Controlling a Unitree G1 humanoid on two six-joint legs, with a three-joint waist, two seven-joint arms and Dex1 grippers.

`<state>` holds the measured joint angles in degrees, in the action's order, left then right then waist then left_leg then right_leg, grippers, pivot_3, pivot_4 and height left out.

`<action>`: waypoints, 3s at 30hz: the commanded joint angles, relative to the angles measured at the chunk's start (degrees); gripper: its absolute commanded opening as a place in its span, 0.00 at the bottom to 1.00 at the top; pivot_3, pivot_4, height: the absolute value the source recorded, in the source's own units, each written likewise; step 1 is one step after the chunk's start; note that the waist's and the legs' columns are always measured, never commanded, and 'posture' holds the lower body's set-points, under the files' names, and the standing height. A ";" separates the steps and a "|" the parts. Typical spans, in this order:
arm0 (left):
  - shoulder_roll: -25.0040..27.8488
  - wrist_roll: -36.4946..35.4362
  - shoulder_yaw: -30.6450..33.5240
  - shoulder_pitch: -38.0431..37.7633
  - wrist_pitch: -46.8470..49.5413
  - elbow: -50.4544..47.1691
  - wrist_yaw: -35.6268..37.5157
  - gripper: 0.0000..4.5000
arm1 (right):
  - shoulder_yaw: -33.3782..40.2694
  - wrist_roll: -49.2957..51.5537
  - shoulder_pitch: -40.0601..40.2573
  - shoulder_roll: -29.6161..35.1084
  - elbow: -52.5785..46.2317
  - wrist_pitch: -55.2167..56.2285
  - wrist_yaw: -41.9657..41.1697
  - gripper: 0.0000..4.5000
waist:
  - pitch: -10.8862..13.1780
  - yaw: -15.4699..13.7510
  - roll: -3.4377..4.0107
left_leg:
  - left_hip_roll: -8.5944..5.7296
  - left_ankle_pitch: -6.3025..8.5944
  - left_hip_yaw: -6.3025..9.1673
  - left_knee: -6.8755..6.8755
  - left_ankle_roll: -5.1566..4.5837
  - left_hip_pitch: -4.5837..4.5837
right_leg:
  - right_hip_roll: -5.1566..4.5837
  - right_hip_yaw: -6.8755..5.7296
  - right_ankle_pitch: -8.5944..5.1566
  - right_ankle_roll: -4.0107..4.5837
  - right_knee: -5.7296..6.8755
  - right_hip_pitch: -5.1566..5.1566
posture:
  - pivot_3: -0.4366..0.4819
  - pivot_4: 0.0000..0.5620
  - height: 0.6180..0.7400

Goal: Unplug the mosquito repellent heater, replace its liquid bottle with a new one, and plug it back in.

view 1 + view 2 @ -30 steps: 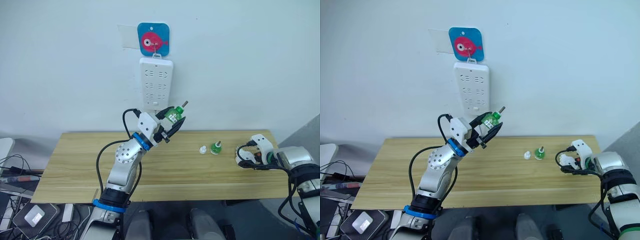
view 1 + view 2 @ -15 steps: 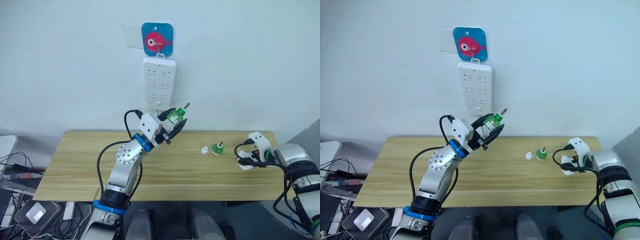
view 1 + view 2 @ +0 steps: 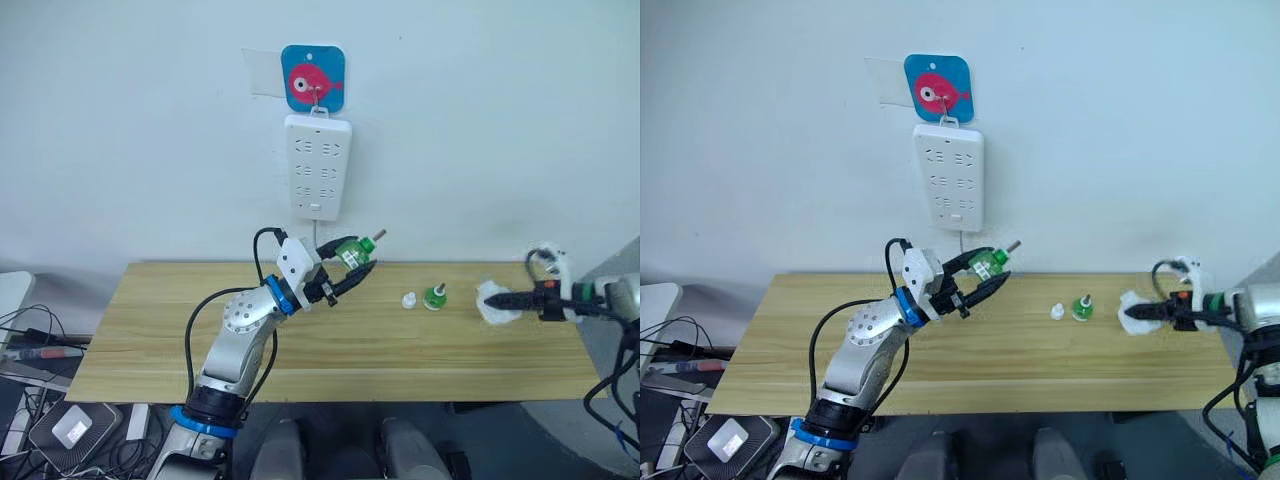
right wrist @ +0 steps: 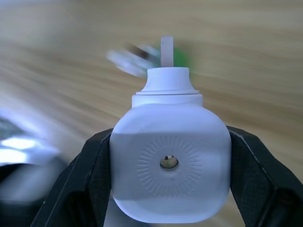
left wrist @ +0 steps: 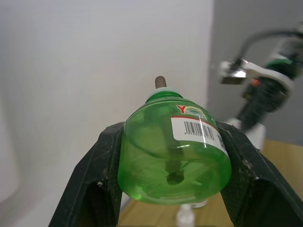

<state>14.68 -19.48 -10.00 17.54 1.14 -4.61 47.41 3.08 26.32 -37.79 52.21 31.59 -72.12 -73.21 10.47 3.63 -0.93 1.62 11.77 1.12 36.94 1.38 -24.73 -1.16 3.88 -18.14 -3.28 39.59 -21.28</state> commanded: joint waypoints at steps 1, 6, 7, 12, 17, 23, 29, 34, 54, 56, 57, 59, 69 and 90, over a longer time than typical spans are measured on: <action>1.73 -4.17 -0.95 0.43 2.84 -5.11 4.73 0.50 | 7.94 11.48 -3.76 2.70 -7.48 -16.94 -1.43 0.66 | 0.00 -0.08 0.02 | 0.00 0.00 0.01 0.00 0.00 0.00 | 0.00 -0.01 0.00 0.00 0.01 0.01 | 0.38 0.28 1.00; 3.37 -2.15 -3.56 2.71 0.66 -3.48 9.93 0.50 | 9.42 29.34 -4.98 2.96 -11.15 -20.38 6.58 0.66 | 0.01 -0.17 0.00 | -0.02 0.01 -0.03 0.01 -0.01 -0.01 | 0.00 -0.16 0.00 0.00 -0.16 0.11 | 0.36 0.28 1.00; 2.92 -2.21 -3.50 3.38 0.65 -2.69 9.86 0.50 | 9.76 32.27 -4.95 2.65 -11.55 -20.38 9.05 0.66 | 0.01 -0.16 0.00 | -0.03 0.01 -0.11 0.01 -0.01 -0.03 | 0.00 -0.14 0.00 0.00 -0.18 0.11 | 0.35 0.28 1.00; 0.11 -1.95 -3.50 6.87 0.12 0.26 9.64 0.50 | 10.41 49.59 -4.26 1.32 -12.08 -20.38 23.55 0.66 | 0.04 0.02 -0.05 | -0.03 0.02 -0.20 0.00 -0.02 -0.09 | 0.00 -0.12 -0.01 -0.01 -0.24 0.07 | 0.34 0.29 1.00; -1.35 -1.59 -4.10 7.63 0.32 0.20 9.49 0.50 | 11.40 63.25 -3.19 -0.65 -13.30 -20.38 37.05 0.66 | 0.04 0.21 -0.05 | 0.00 0.07 -0.25 -0.05 -0.11 -0.16 | 0.01 -0.12 0.00 0.00 -0.44 0.08 | 0.34 0.30 1.00; -1.94 -1.38 -4.16 8.29 0.33 0.51 9.38 0.50 | 10.86 73.47 -0.95 -1.26 -14.36 -18.41 47.69 0.66 | 0.04 0.70 -0.05 | 0.01 0.10 -0.26 -0.07 -0.15 -0.17 | 0.01 -0.11 0.00 -0.01 -0.48 0.08 | 0.34 0.29 1.00; -2.07 -1.22 -4.78 8.61 0.66 0.25 9.92 0.50 | 7.48 84.12 0.73 -0.04 -16.05 -13.38 55.46 0.66 | 0.04 1.11 -0.05 | 0.01 0.10 -0.27 -0.07 -0.16 -0.18 | 0.02 -0.11 0.00 -0.01 -0.49 0.10 | 0.35 0.29 1.00; -2.01 -0.99 -5.23 8.71 0.88 0.25 10.19 0.50 | 6.19 86.68 1.54 0.67 -17.52 -11.27 57.36 0.66 | 0.04 1.19 -0.05 | 0.03 0.10 -0.27 -0.08 -0.17 -0.18 | 0.03 -0.11 -0.01 -0.01 -0.51 0.08 | 0.34 0.29 1.00; -2.09 -2.05 -3.78 11.56 1.76 0.71 11.24 0.50 | 3.90 86.68 4.13 2.96 -21.41 -9.11 56.66 0.66 | 0.04 1.16 -0.05 | 0.03 0.11 -0.27 -0.10 -0.17 -0.18 | 0.04 -0.09 -0.01 -0.02 -0.53 0.07 | 0.35 0.29 1.00; -1.96 -2.31 -3.95 11.42 2.13 0.07 11.51 0.50 | 3.77 86.68 3.98 3.11 -21.15 -8.80 56.88 0.66 | 0.04 1.16 -0.05 | 0.03 0.11 -0.27 -0.10 -0.17 -0.18 | 0.04 -0.10 -0.01 -0.02 -0.53 0.08 | 0.34 0.29 1.00; -1.86 -2.36 -4.04 11.36 2.23 -0.18 11.70 0.50 | 3.73 86.68 3.92 3.15 -20.98 -8.59 57.01 0.66 | 0.04 1.16 -0.05 | 0.03 0.11 -0.27 -0.10 -0.17 -0.18 | 0.04 -0.10 -0.01 -0.02 -0.53 0.07 | 0.34 0.29 1.00; -1.57 -2.36 -4.28 11.18 2.37 -0.60 12.21 0.50 | 3.69 86.68 3.65 3.28 -20.47 -8.37 57.03 0.66 | 0.04 1.16 -0.05 | 0.03 0.11 -0.27 -0.10 -0.17 -0.18 | 0.04 -0.09 -0.01 -0.02 -0.53 0.07 | 0.34 0.29 1.00; -1.55 -1.32 -4.49 11.19 2.08 0.01 12.63 0.50 | 3.51 86.68 3.28 3.04 -20.59 -8.30 56.71 0.66 | 0.04 1.16 -0.05 | 0.04 0.11 -0.27 -0.10 -0.17 -0.18 | 0.04 -0.09 -0.01 -0.02 -0.54 0.07 | 0.34 0.28 1.00; -2.84 0.33 -6.59 11.93 2.43 1.63 13.20 0.50 | 1.75 86.68 2.91 0.83 -28.40 -7.14 57.41 0.66 | 0.04 1.17 -0.05 | 0.04 0.11 -0.27 -0.11 -0.17 -0.19 | 0.04 -0.09 -0.01 -0.02 -0.54 0.06 | 0.34 0.28 1.00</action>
<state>12.68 -18.99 -14.95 28.94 3.44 -1.59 60.46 5.42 110.89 -33.26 53.53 7.44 -79.08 -14.63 10.50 4.81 -0.98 1.65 11.88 0.86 36.83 1.21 -24.92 -1.11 3.79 -18.15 -3.30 39.05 -21.23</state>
